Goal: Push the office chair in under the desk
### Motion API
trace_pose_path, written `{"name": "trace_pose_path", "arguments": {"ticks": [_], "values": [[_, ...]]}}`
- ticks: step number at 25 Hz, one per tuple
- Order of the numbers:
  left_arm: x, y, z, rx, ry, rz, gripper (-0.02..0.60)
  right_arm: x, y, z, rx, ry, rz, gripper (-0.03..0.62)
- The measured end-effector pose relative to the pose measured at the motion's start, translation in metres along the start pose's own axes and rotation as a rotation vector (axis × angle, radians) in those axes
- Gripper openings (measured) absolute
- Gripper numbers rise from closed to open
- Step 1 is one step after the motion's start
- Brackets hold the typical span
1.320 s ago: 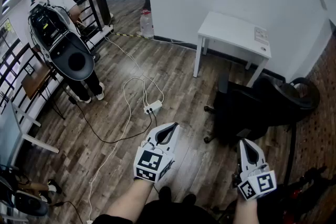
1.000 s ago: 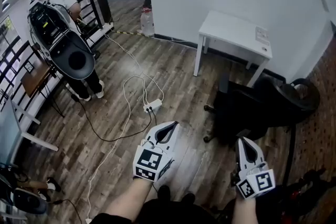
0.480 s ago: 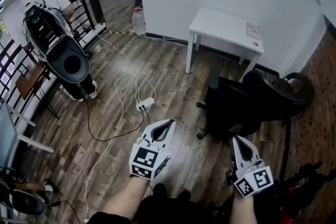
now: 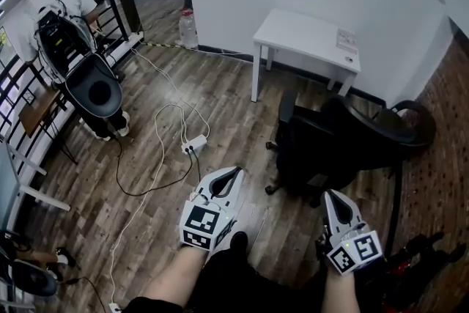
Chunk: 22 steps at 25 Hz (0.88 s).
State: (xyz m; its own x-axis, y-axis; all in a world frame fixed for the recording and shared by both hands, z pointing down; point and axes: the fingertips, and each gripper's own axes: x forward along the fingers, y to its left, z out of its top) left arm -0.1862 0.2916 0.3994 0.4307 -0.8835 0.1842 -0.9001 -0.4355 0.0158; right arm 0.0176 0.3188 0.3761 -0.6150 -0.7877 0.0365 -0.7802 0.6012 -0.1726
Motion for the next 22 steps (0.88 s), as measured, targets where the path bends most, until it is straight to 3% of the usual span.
{"name": "trace_pose_path", "arguments": {"ticks": [16,22], "values": [[0.183,0.015,0.014,-0.009,0.034,-0.141,0.009,0.084,-0.138,-0.002,0.031,0.075,-0.18,0.006],[0.231,0.003,0.024,0.008,0.051,-0.175,0.009,0.08,-0.173,-0.008,0.049,0.12,-0.204,0.014]]}}
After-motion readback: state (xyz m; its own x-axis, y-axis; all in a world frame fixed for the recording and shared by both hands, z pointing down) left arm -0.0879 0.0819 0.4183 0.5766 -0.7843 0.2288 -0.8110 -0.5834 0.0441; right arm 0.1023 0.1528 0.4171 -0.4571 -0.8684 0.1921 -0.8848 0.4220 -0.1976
